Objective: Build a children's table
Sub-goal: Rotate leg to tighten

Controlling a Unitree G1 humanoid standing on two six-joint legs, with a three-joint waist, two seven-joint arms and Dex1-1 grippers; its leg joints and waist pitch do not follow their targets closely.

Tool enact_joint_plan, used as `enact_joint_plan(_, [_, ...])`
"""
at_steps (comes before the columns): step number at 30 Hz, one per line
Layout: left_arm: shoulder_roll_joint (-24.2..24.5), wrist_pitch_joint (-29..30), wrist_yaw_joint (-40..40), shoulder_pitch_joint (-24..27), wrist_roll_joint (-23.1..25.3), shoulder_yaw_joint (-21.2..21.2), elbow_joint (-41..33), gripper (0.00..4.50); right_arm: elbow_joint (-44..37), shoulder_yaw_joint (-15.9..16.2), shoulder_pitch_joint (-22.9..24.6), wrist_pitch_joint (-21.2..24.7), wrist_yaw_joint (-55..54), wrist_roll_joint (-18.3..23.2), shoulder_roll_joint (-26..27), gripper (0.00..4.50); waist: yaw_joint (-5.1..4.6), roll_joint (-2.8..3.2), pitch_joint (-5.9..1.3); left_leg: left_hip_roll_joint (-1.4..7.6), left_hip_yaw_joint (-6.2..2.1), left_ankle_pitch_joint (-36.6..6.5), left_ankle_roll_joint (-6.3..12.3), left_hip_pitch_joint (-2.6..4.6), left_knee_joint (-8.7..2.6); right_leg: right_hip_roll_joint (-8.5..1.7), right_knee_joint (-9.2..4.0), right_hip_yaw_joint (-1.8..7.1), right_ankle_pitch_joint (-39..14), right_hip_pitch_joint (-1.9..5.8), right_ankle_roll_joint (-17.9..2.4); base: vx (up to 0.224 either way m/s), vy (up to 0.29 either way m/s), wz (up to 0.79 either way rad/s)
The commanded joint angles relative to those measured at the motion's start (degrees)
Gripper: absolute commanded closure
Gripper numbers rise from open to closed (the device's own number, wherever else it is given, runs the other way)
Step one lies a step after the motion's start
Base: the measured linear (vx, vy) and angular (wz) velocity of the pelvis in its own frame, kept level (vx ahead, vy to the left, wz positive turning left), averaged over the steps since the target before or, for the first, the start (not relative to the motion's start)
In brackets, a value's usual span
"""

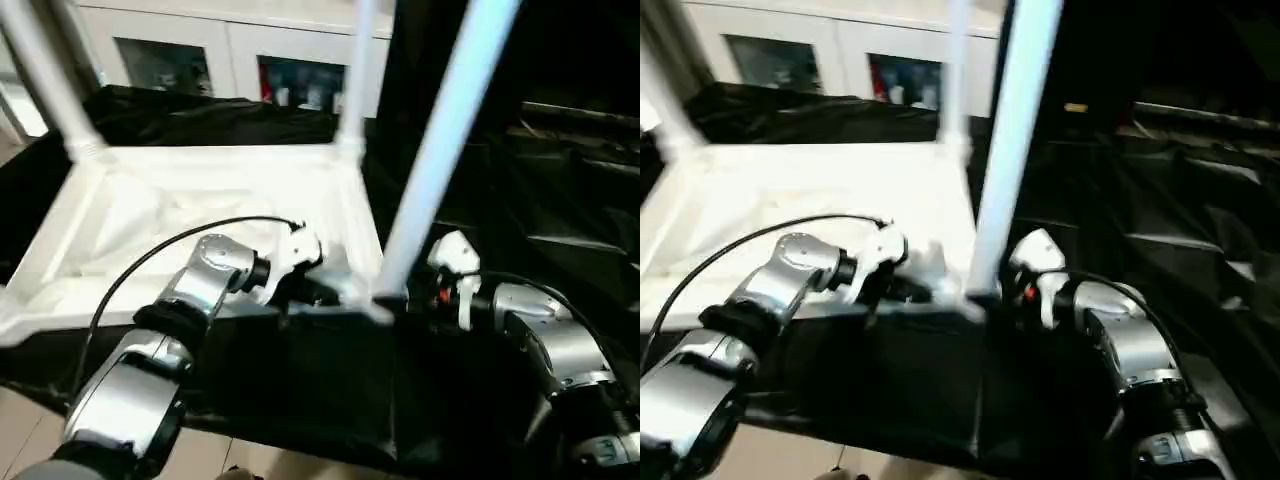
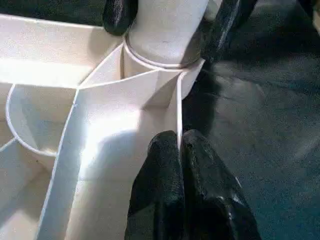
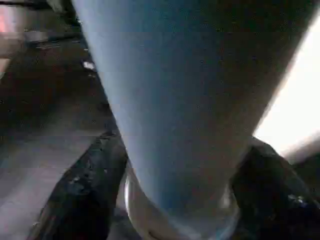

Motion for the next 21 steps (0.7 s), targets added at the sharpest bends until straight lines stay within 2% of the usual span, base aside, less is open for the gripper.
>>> enact_joint_plan(1, [0.1,0.9,-2.7,1.0,0.5,-1.8,-0.7,4.5,-1.6,0.6,-0.2,1.0,1.9,0.7,-1.0,1.62,0.18,-0.06,-2.98,3.08,-0.97,-10.9,4.09,0.66,-3.38,-3.59,-3.31,2.62,-3.9,2.39,-16.2,0.0,0.0,0.0])
enact_joint_plan(6, [0.4,0.9,-2.9,1.1,0.5,-1.7,-0.8,4.5,-1.7,0.8,0.0,1.0,3.1,0.6,-1.1,1.73,0.37,-0.1,-3.04,3.0,-1.01,-10.5,3.7,0.64,-3.35,-3.67,-3.37,2.6,-4.6,2.43,-15.8,0.0,0.0,0.0])
enact_joint_plan(7, [0.5,0.8,-2.5,1.0,0.5,-1.5,-0.8,4.5,-1.3,0.9,0.0,0.9,3.2,0.5,-0.8,2.03,0.42,-0.14,-3.07,2.98,-1.03,-10.2,3.67,0.62,-3.31,-3.67,-3.31,2.61,-4.2,2.46,-15.7,0.0,0.0,0.0])
enact_joint_plan(8, [0.5,0.9,-2.5,1.0,0.5,-1.5,-0.8,4.5,-1.3,1.0,0.0,0.9,3.2,0.5,-0.8,2.12,0.46,-0.14,-3.06,2.99,-1.04,-10.2,3.66,0.62,-3.34,-3.66,-3.31,2.6,-4.2,2.46,-15.7,0.0,0.0,0.0])
enact_joint_plan(14, [0.2,1.0,1.3,1.0,0.7,-1.2,-1.3,4.5,-0.8,1.3,0.2,1.0,0.7,-0.2,0.0,2.37,0.51,-0.21,-3.01,2.97,-1.04,-10.3,3.44,0.68,-3.34,-3.63,-3.42,2.6,-5.4,2.34,-15.3,0.0,0.0,0.0])
enact_joint_plan(15, [-0.3,1.0,4.0,0.4,1.2,-0.8,-0.3,4.5,0.0,0.9,0.1,0.8,-1.6,-1.1,0.7,2.38,0.43,-0.24,-2.91,2.92,-1.03,-11.0,3.11,0.65,-3.38,-3.64,-3.56,2.64,-6.5,2.27,-15.0,0.0,0.0,0.0])
enact_joint_plan(16, [-1.3,1.2,8.6,-0.7,1.7,0.1,1.4,4.5,2.5,-0.3,-0.8,1.5,-7.3,-2.5,2.5,2.4,0.17,-0.23,-2.73,2.8,-1.21,-12.7,2.02,0.74,-3.56,-3.75,-3.91,2.61,-9.6,2.1,-14.4,0.0,0.0,0.0])
enact_joint_plan(18, [-2.8,1.7,15.1,-2.2,2.0,1.6,3.9,4.5,6.5,-2.4,-2.0,1.5,-16.0,-4.3,5.3,2.43,-0.24,-0.55,-2.64,2.58,-1.29,-14.5,0.81,0.89,-3.63,-3.77,-4.28,2.66,-13.8,1.92,-13.4,0.0,0.0,0.0])
enact_joint_plan(19, [-3.6,2.2,18.2,-3.0,2.1,2.3,5.0,4.5,8.1,-3.9,-2.5,2.1,-21.5,-4.8,7.3,2.47,-0.69,-0.49,-2.46,2.55,-1.54,-16.8,-0.5,1.11,-3.82,-3.91,-4.96,2.7,-20.1,1.69,-11.5,0.0,0.0,0.0])
enact_joint_plan(20, [-4.4,2.6,20.8,-3.6,2.1,2.7,5.6,4.5,9.2,-5.1,-2.7,2.4,-26.1,-5.1,9.0,2.51,-0.82,-0.33,-2.47,2.5,-1.54,-17.2,-0.7,1.15,-3.84,-3.85,-4.99,2.77,-20.7,1.43,-11.2,0.0,0.0,0.0])
enact_joint_plan(21, [-5.9,3.6,25.2,-4.5,2.1,3.5,6.6,4.5,10.7,-7.4,-2.9,3.8,-33.4,-5.0,11.8,2.52,-1.18,-0.71,-2.49,2.58,-1.72,-17.7,-1.32,1.01,-4.06,-3.79,-5.05,2.71,-21.4,1.47,-10.5,0.0,0.0,0.0])
